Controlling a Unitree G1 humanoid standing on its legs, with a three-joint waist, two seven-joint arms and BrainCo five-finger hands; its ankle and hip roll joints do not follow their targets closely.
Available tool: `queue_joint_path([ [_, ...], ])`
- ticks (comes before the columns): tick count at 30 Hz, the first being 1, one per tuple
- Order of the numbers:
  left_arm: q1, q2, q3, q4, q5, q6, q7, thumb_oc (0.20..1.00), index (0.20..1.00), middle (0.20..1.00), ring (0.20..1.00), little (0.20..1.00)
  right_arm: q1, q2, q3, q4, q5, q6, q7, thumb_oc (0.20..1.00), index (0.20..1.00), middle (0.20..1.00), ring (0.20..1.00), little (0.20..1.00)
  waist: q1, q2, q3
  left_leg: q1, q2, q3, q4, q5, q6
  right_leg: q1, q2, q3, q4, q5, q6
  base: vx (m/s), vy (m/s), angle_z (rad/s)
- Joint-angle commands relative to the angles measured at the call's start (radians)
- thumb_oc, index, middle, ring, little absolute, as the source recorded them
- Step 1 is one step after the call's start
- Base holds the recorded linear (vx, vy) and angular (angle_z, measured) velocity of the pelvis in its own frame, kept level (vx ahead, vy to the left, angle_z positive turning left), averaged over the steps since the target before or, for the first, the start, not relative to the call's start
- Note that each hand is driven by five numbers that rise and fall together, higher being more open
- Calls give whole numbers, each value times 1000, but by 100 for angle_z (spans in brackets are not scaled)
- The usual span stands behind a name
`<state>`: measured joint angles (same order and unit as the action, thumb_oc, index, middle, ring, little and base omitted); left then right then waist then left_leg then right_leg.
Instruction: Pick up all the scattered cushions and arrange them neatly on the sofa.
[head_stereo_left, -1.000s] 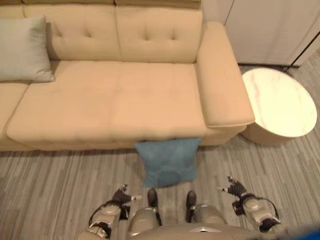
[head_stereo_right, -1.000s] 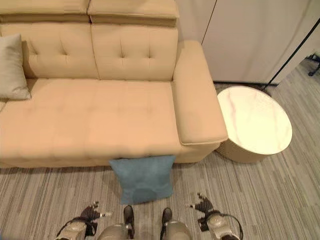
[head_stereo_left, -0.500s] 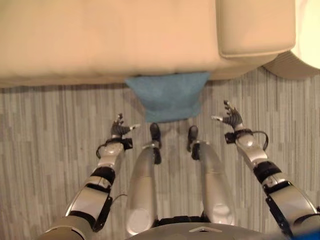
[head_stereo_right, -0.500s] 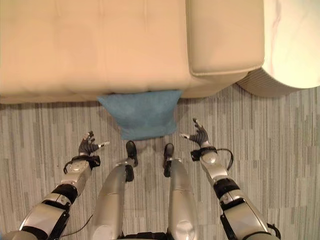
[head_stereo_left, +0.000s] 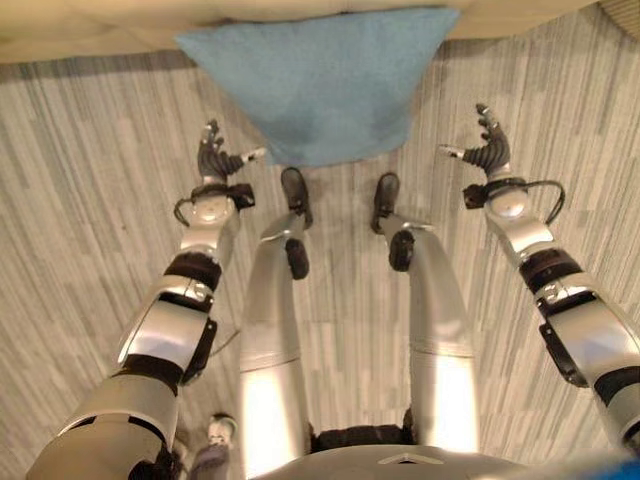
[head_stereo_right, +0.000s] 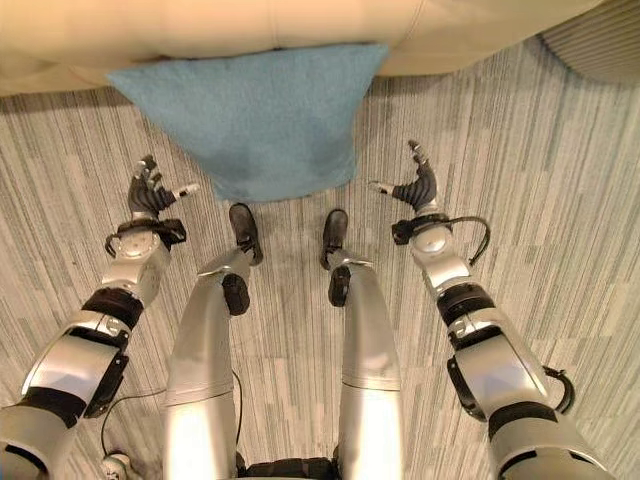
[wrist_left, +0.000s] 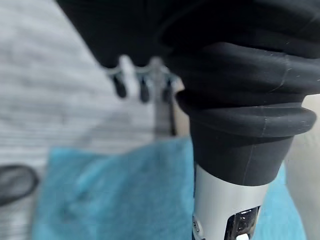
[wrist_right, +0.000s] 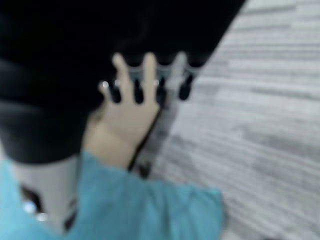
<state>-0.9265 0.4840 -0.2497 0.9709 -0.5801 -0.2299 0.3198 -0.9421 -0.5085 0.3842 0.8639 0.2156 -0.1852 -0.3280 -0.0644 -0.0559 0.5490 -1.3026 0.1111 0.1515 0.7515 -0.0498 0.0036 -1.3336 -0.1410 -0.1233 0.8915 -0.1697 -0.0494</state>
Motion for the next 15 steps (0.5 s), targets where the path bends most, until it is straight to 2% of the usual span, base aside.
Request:
queue_joint_path([
  [1,66,34,-16,1,-34,-38,23,1000,1000,1000,1000,1000,52,-22,11,-4,33,-26,-21,1000,1000,1000,1000,1000,-2,15,-117,-19,12,-28,-9,-14,-50,-23,-6,81,-132,130,138,48,8,-2],
  [6,-3,67,-33,14,-49,-33,33,1000,1000,1000,1000,1000,-27,-43,27,28,69,-27,-18,1000,1000,1000,1000,1000,-4,19,-108,-74,7,-30,25,-27,-42,-81,-8,90,-94,120,136,39,4,0],
  [9,-71,98,-70,37,-55,-23,39,1000,1000,1000,1000,1000,-135,-74,87,53,69,-17,-16,1000,1000,1000,1000,1000,-2,18,-94,-124,7,-27,59,-41,-34,-136,-4,98,-70,116,134,30,10,-1],
  [15,-132,88,-108,35,-60,-17,48,1000,1000,1000,1000,1000,-196,-68,108,77,92,-14,-18,1000,1000,1000,1000,1000,-3,21,-83,-171,-4,-23,93,-48,-28,-181,4,104,-42,112,129,0,0,0],
])
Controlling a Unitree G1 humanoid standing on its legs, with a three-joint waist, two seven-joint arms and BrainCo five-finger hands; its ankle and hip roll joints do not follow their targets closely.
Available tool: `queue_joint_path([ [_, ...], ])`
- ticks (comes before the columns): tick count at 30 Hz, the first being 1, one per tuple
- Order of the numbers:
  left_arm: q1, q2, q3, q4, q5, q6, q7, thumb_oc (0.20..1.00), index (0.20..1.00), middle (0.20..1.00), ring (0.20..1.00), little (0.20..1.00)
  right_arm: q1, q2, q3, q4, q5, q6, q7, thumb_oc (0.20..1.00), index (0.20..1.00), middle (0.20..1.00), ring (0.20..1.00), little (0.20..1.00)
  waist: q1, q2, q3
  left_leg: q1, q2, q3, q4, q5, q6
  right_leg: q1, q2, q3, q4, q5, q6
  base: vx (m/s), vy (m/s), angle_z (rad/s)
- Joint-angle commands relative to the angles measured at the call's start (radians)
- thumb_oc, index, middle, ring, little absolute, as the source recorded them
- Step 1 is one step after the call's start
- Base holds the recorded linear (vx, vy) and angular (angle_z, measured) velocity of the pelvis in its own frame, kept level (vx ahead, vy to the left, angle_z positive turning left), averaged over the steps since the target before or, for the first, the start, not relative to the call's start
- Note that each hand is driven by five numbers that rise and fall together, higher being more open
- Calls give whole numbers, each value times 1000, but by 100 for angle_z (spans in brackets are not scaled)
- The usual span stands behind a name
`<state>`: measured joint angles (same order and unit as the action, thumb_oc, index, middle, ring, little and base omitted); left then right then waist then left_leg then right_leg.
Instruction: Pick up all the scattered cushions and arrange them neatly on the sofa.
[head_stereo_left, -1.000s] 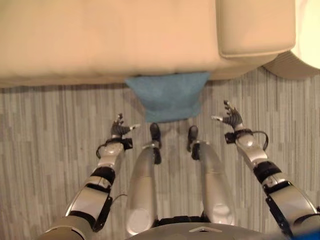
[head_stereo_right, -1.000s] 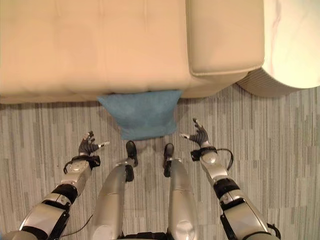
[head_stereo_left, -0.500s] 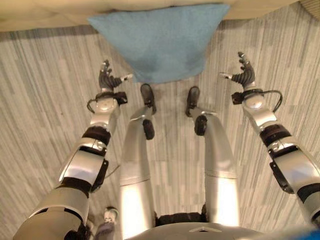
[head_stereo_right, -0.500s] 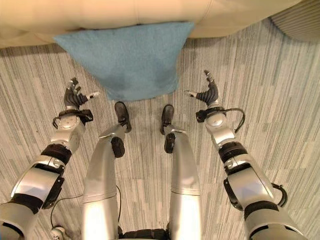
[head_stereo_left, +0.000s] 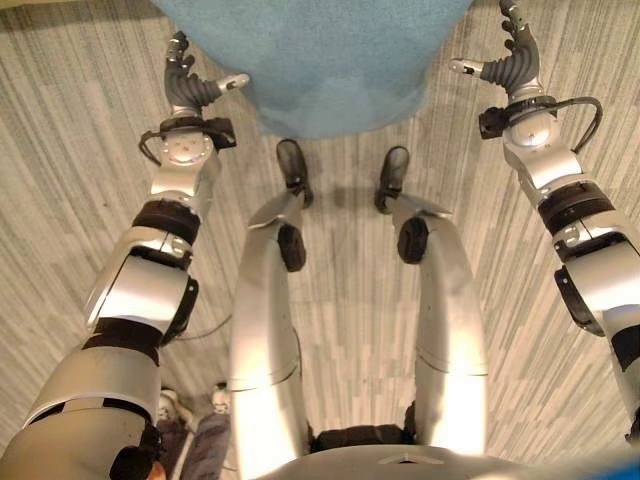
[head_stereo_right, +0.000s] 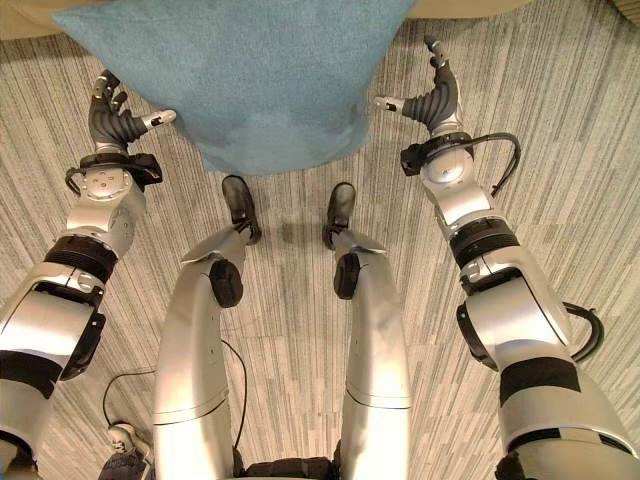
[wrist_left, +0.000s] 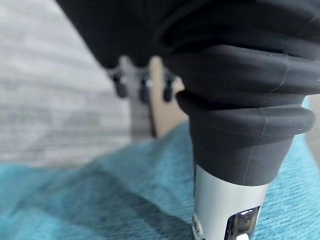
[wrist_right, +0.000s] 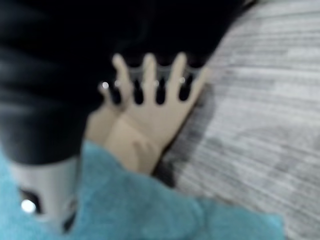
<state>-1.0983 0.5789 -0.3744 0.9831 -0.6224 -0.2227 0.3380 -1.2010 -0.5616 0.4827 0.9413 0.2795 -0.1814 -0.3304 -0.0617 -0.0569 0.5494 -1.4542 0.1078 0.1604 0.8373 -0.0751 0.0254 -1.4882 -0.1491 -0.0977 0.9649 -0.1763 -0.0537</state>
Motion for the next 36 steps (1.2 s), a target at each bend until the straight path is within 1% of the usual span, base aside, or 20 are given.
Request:
queue_joint_path([
  [1,38,-7,16,23,-18,-25,30,1000,1000,1000,1000,1000,62,-15,10,0,28,-18,-15,1000,1000,1000,1000,1000,-6,21,-84,-21,0,-32,8,-23,-50,-28,12,79,-114,118,133,0,0,0],
  [4,-17,-19,-20,26,-17,-23,33,1000,1000,1000,1000,1000,22,5,42,10,38,-17,-9,1000,1000,1000,1000,1000,-7,19,-85,-42,2,-35,20,-22,-49,-51,18,84,-105,121,132,0,0,0],
  [7,-35,-25,-30,24,-17,-22,33,1000,1000,1000,1000,1000,10,10,53,6,42,-17,-4,1000,1000,1000,1000,1000,-8,18,-83,-50,3,-36,25,-22,-48,-59,19,84,-100,121,132,0,0,0],
  [9,-80,-41,-65,12,-3,-21,35,1000,1000,1000,1000,1000,-25,26,90,6,42,-12,11,1000,1000,1000,1000,1000,-8,17,-80,-67,6,-36,43,-26,-45,-76,22,87,-86,122,131,10,-2,-2],
  [12,-130,-69,-117,-12,26,-22,42,1000,1000,1000,1000,1000,-65,57,129,10,45,-12,24,1000,1000,1000,1000,1000,-5,27,-73,-75,5,-42,55,-24,-42,-81,24,85,-74,123,130,5,-12,-3],
  [16,-149,-90,-134,-25,31,-24,46,1000,1000,1000,1000,1000,-98,87,163,10,38,-10,35,1000,1000,1000,1000,1000,3,34,-67,-77,5,-43,62,-24,-40,-81,27,82,-71,125,130,0,0,0],
  [19,-173,-141,-160,-19,36,-27,55,1000,1000,1000,1000,1000,-148,165,199,34,29,-1,39,1000,1000,1000,1000,1000,16,49,-59,-80,5,-49,69,-22,-36,-82,28,79,-64,125,130,0,0,0],
  [20,-173,-141,-160,-19,36,-27,56,1000,1000,1000,1000,1000,-149,166,199,34,29,-2,39,1000,1000,1000,1000,1000,16,49,-59,-80,5,-49,69,-22,-36,-82,28,79,-64,125,130,0,0,0],
  [24,-185,-204,-161,-17,20,-33,74,1000,1000,1000,1000,1000,-178,258,199,42,48,-2,28,1000,1000,1000,1000,1000,26,59,-49,-79,7,-56,72,-20,-33,-82,29,74,-62,124,128,0,0,0],
  [25,-189,-228,-155,-13,9,-36,84,1000,1000,1000,1000,1000,-187,303,192,39,65,-5,19,1000,1000,1000,1000,1000,29,63,-43,-80,9,-61,73,-17,-32,-82,31,70,-58,125,128,0,0,0],
  [27,-191,-236,-154,-19,9,-40,93,1000,1000,1000,1000,1000,-193,318,190,34,68,-8,17,1000,1000,1000,1000,1000,31,64,-41,-82,10,-62,74,-17,-32,-82,31,69,-60,125,127,0,0,0],
  [28,-191,-242,-154,-25,9,-40,95,438,438,438,438,438,-197,329,194,27,70,-7,22,746,746,746,746,746,32,65,-39,-84,10,-64,76,-16,-32,-82,30,67,-58,126,126,0,0,0],
  [29,-187,-238,-154,-39,13,-42,100,200,200,200,200,200,-196,334,195,5,80,-10,22,266,266,266,266,266,33,65,-38,-85,11,-67,81,-15,-31,-82,30,64,-53,126,124,0,0,0],
  [30,-186,-239,-158,-55,14,-45,100,200,200,200,200,200,-208,334,201,0,70,-7,25,200,200,200,200,200,34,67,-35,-86,10,-68,83,-14,-32,-82,31,63,-51,125,124,0,0,0],
  [32,-179,-234,-158,-64,13,-46,98,200,200,200,200,200,-201,334,204,-9,69,-6,26,200,200,200,200,200,34,68,-34,-87,10,-71,88,-14,-31,-82,31,60,-49,125,122,0,0,0],
  [34,-157,-225,-141,-96,-3,-55,107,200,200,200,200,200,-188,323,171,-63,107,-23,19,200,200,200,200,200,36,68,-33,-88,9,-79,95,-13,-32,-82,35,58,-42,127,119,0,0,0],
  [36,-145,-219,-130,-131,-9,-64,113,200,200,200,200,200,-179,306,158,-91,99,-27,14,200,200,200,200,200,33,68,-32,-90,9,-83,106,-12,-33,-82,34,56,-36,129,118,0,0,0],
])
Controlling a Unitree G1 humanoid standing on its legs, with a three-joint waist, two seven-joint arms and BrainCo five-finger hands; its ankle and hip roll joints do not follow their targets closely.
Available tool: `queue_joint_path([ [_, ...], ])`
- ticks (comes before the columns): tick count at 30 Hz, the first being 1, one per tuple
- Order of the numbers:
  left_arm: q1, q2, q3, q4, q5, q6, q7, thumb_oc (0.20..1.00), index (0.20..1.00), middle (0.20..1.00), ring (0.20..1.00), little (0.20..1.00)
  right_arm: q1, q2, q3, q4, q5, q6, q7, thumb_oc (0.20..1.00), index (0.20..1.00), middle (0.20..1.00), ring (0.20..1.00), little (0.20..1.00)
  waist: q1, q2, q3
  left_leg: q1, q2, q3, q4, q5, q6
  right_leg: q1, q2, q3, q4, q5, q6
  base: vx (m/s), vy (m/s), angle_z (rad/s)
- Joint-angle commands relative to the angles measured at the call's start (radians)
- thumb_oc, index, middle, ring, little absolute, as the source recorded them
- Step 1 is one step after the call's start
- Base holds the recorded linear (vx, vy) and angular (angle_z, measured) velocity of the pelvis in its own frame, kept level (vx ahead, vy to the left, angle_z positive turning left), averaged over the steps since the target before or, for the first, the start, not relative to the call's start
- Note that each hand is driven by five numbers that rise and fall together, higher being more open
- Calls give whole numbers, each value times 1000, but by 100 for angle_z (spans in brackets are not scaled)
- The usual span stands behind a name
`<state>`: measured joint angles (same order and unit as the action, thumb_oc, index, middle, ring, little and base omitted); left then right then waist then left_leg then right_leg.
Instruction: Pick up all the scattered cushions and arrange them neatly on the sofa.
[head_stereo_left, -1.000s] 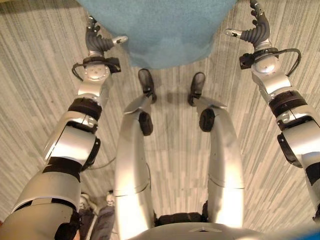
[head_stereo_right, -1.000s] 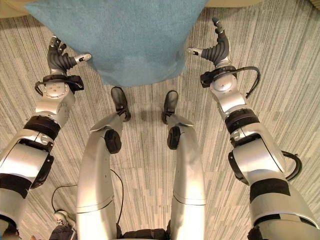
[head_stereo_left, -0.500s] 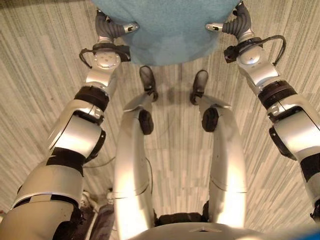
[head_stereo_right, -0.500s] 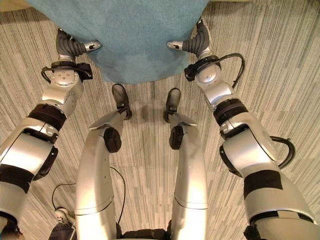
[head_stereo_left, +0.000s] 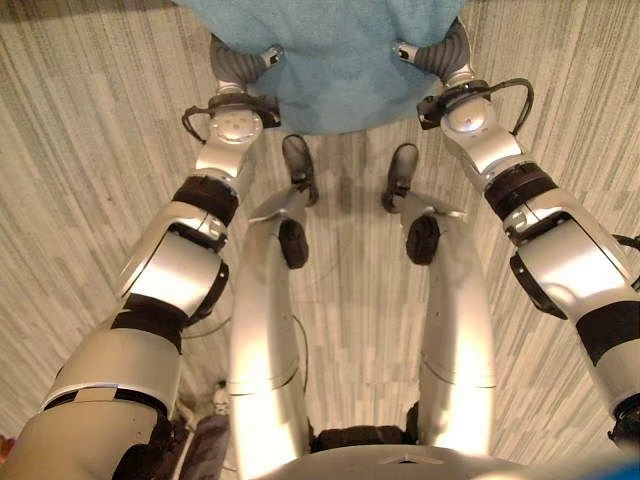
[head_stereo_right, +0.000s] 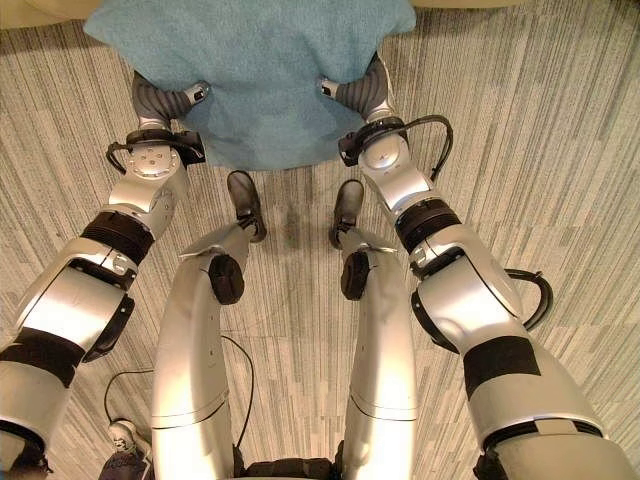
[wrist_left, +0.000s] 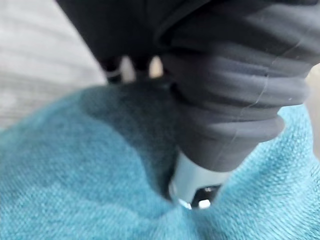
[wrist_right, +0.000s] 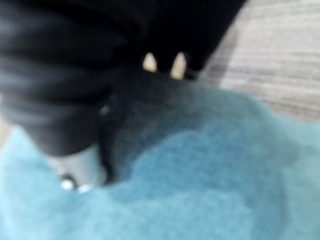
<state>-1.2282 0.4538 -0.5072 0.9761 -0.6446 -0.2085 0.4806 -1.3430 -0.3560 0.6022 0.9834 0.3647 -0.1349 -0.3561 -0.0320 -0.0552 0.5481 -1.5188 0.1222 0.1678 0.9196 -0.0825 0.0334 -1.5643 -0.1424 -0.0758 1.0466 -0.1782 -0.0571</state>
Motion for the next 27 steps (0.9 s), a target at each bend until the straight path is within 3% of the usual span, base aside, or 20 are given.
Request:
queue_joint_path([
  [1,-4,-87,8,-151,16,-83,-28,200,200,200,200,200,-32,88,36,-151,5,-72,37,200,200,200,200,200,4,66,-33,-25,-4,-93,26,-5,-41,-6,30,34,-114,129,121,0,0,0],
  [3,53,-90,26,-279,15,-108,-20,200,200,200,200,200,6,54,14,-218,-4,-77,28,200,200,200,200,200,1,65,-40,-23,-7,-94,32,-5,-42,-6,33,33,-103,128,117,0,0,0],
  [8,117,-111,57,-359,31,-114,-8,200,200,200,200,200,65,37,-23,-286,-15,-89,24,200,200,200,200,200,-5,59,-77,-17,-10,-81,-2,6,-47,-6,37,32,-119,138,119,0,0,0],
  [11,165,-119,84,-423,36,-123,-7,200,200,200,200,200,99,12,-31,-345,-62,-88,22,200,200,200,200,200,-9,54,-114,21,-11,-64,-88,25,-55,29,32,25,-182,147,124,-66,-22,1],
  [15,252,-126,113,-506,58,-128,-12,200,200,200,200,200,181,-24,-71,-436,-115,-96,22,200,200,200,200,200,-10,56,-142,138,-10,-61,-209,50,-64,149,29,6,-281,148,128,-92,-24,4],
  [17,375,-108,143,-624,91,-125,-40,200,200,200,200,200,314,-61,-117,-552,-159,-105,37,200,200,200,200,200,-7,54,-176,272,-9,-67,-297,69,-80,291,25,-12,-366,145,127,-121,-61,9],
  [19,408,-115,150,-646,87,-126,-49,200,200,200,200,200,345,-55,-129,-570,-169,-108,40,200,200,200,200,200,-6,54,-185,312,-5,-69,-324,73,-85,328,26,-16,-388,144,127,-56,-35,10],
  [21,522,-108,173,-688,107,-117,-80,200,200,200,200,200,465,-36,-161,-626,-187,-111,63,200,200,200,200,200,1,48,-220,455,2,-73,-404,90,-98,476,17,-38,-464,139,126,-29,-52,6],
  [23,552,-106,176,-698,113,-116,-87,200,200,200,200,200,495,-31,-165,-635,-190,-111,72,200,200,200,200,200,4,46,-229,497,1,-76,-420,91,-98,517,15,-42,-479,137,125,24,-47,3],
  [24,611,-121,177,-718,111,-113,-107,200,200,200,200,200,565,-6,-170,-651,-186,-114,85,200,200,200,200,200,7,40,-239,594,3,-72,-457,96,-103,614,14,-57,-509,124,120,38,-56,1],
  [27,664,-122,174,-730,119,-106,-127,200,200,200,200,200,623,-2,-170,-667,-180,-110,100,200,200,200,200,200,10,38,-242,690,3,-71,-487,97,-103,716,15,-72,-543,118,116,22,-64,5],
])
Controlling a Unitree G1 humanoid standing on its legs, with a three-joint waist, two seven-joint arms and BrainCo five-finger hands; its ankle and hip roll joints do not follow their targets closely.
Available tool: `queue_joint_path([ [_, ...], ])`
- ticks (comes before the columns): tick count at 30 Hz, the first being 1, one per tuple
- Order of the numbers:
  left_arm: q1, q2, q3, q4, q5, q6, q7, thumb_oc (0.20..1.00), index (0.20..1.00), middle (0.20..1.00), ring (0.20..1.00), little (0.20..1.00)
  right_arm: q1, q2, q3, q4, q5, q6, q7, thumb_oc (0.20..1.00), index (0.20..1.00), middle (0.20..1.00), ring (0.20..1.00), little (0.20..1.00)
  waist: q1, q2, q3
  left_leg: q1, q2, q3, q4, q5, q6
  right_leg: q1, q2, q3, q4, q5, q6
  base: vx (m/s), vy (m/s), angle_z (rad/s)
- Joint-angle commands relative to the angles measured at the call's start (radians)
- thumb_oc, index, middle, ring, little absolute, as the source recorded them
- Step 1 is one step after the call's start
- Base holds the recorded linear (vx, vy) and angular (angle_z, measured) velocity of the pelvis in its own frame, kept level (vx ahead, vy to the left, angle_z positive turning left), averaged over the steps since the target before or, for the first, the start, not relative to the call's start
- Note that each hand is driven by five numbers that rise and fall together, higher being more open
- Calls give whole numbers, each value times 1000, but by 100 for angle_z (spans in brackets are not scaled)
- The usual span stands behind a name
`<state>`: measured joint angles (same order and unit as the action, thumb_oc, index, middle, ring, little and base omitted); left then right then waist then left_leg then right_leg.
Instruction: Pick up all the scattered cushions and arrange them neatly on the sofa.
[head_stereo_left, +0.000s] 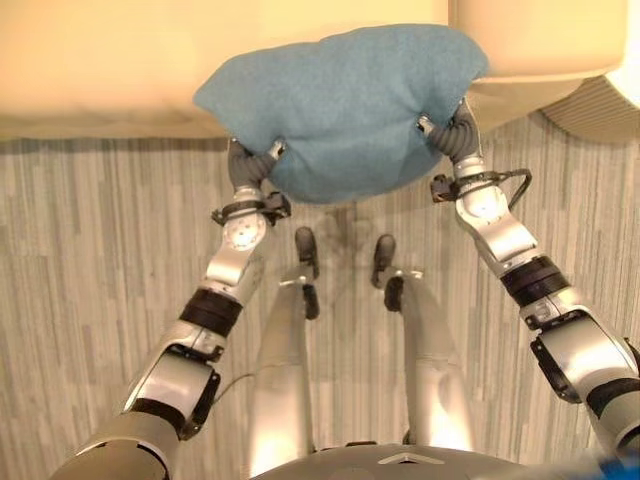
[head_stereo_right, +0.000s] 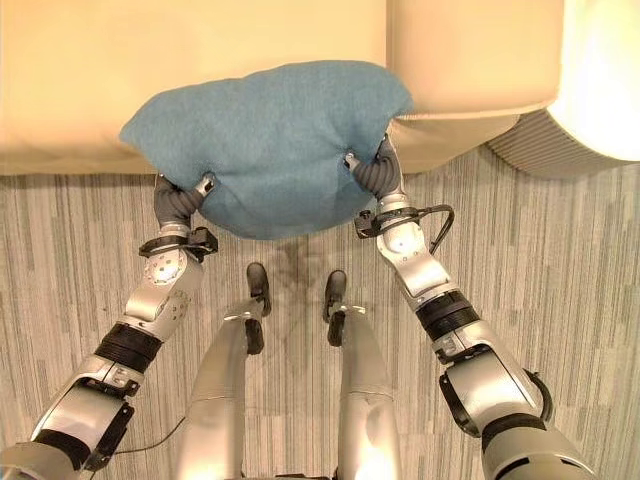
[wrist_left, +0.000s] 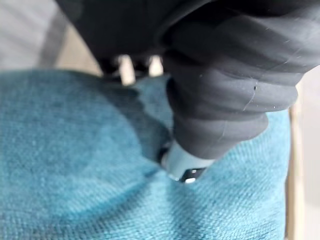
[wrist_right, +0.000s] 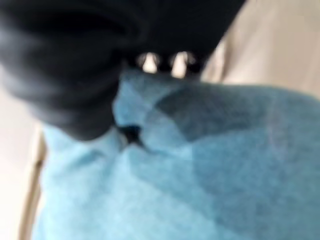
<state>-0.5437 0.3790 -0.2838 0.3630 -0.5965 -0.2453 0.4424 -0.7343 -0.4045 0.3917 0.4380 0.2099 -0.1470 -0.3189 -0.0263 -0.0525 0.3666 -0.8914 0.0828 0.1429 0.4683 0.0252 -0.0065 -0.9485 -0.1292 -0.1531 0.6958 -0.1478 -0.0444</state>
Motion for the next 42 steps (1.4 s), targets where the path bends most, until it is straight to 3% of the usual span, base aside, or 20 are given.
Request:
queue_joint_path([
  [1,10,-50,-51,-131,72,-66,-101,200,200,200,200,200,52,51,36,-134,-22,-99,71,200,200,200,200,200,5,34,-65,102,42,-43,-62,22,-58,142,4,-8,-224,114,94,2,-89,13],
  [7,162,-104,-63,-119,51,-44,-157,200,200,200,200,200,225,75,20,-148,-12,-88,112,200,200,200,200,200,4,16,-108,428,44,-32,-132,9,-73,523,34,-45,-388,105,89,110,-85,19],
  [9,181,-106,-63,-119,52,-39,-164,200,200,200,200,200,247,66,15,-154,-18,-83,119,200,200,200,200,200,4,11,-118,462,41,-32,-143,10,-75,565,38,-48,-414,106,87,158,-40,16],
  [10,209,-117,-64,-114,52,-30,-175,200,200,200,200,200,296,56,-11,-168,-21,-81,125,200,200,200,200,200,-6,2,-128,521,52,-1,-140,1,-85,639,41,-62,-440,98,85,145,-42,17],
  [12,220,-117,-61,-122,55,-28,-177,200,200,200,200,200,309,48,-21,-176,-25,-79,126,200,200,200,200,200,-12,-2,-135,540,59,20,-140,4,-88,665,38,-69,-449,99,83,101,-30,19],
  [14,246,-116,-55,-106,62,-22,-189,200,200,200,200,200,349,40,-49,-175,-26,-75,125,200,200,200,200,200,-35,1,-165,623,90,132,-193,16,-86,731,38,-103,-473,89,85,148,0,29],
  [16,256,-114,-54,-96,63,-16,-197,200,200,200,200,200,370,33,-60,-175,-25,-72,126,200,200,200,200,200,-37,8,-188,679,83,176,-272,40,-86,779,43,-123,-512,95,95,159,48,48],
  [18,268,-109,-55,-94,71,-12,-195,200,200,200,200,200,382,32,-66,-176,-26,-70,129,200,200,200,200,200,-29,6,-197,726,60,177,-316,46,-80,826,45,-125,-547,107,106,212,94,30],
  [21,295,-105,-41,-109,75,-6,-198,200,200,200,200,200,393,35,-67,-182,-35,-67,135,200,200,200,200,200,-12,-1,-205,737,31,137,-318,29,-67,842,42,-112,-563,123,119,132,79,4],
  [26,343,-99,-13,-125,69,-9,-205,200,200,200,200,200,397,50,-62,-182,-45,-66,152,200,200,200,200,200,11,-10,-219,805,1,157,-347,-20,-35,880,22,-93,-547,126,152,189,152,-8],
  [27,347,-99,-12,-133,69,-11,-203,200,200,200,200,200,395,50,-58,-185,-53,-64,153,200,200,200,200,200,18,-9,-213,818,-12,151,-345,-32,-25,881,11,-87,-517,122,166,210,283,-28],
  [29,355,-98,-15,-133,75,-15,-203,200,200,200,200,200,384,59,-49,-186,-57,-64,155,200,200,200,200,200,23,-5,-206,852,-50,143,-363,-56,8,843,-18,-56,-369,185,211,162,267,-25],
  [33,356,-91,-24,-144,77,-22,-210,200,200,200,200,200,372,64,-35,-188,-65,-65,163,200,200,200,200,200,18,8,-200,874,-61,125,-379,-65,30,784,-14,-15,-243,217,215,114,142,-6],
  [35,356,-91,-26,-140,73,-29,-219,200,200,200,200,200,364,56,-30,-188,-55,-64,173,200,200,200,200,200,-2,8,-209,901,-80,86,-409,-67,29,720,65,49,-285,176,187,223,103,-7],
  [37,356,-92,-26,-140,73,-29,-219,200,200,200,200,200,364,56,-30,-188,-55,-64,174,200,200,200,200,200,-2,8,-208,903,-79,85,-410,-68,29,722,65,48,-284,175,187,118,14,2],
  [38,355,-93,-28,-139,75,-33,-230,200,200,200,200,200,359,49,-34,-189,-43,-71,176,200,200,200,200,200,-19,-1,-216,920,-103,57,-433,-69,27,691,116,80,-401,176,173,224,2,28],
  [40,349,-98,-31,-125,72,-34,-238,200,200,200,200,200,361,45,-36,-182,-34,-78,178,200,200,200,200,200,-38,-12,-222,938,-130,16,-440,-78,25,692,149,113,-512,213,177,337,-40,63],
  [41,349,-101,-36,-118,82,-37,-250,200,200,200,200,200,375,40,-39,-188,-37,-81,181,200,200,200,200,200,-41,-17,-239,941,-144,3,-431,-95,25,736,148,120,-567,223,176,408,-94,76],
  [42,348,-113,-44,-109,73,-40,-261,200,200,200,200,200,389,30,-55,-186,-30,-85,179,200,200,200,200,200,-47,-13,-253,932,-151,9,-375,-119,4,781,140,115,-593,211,160,286,-78,96],
])
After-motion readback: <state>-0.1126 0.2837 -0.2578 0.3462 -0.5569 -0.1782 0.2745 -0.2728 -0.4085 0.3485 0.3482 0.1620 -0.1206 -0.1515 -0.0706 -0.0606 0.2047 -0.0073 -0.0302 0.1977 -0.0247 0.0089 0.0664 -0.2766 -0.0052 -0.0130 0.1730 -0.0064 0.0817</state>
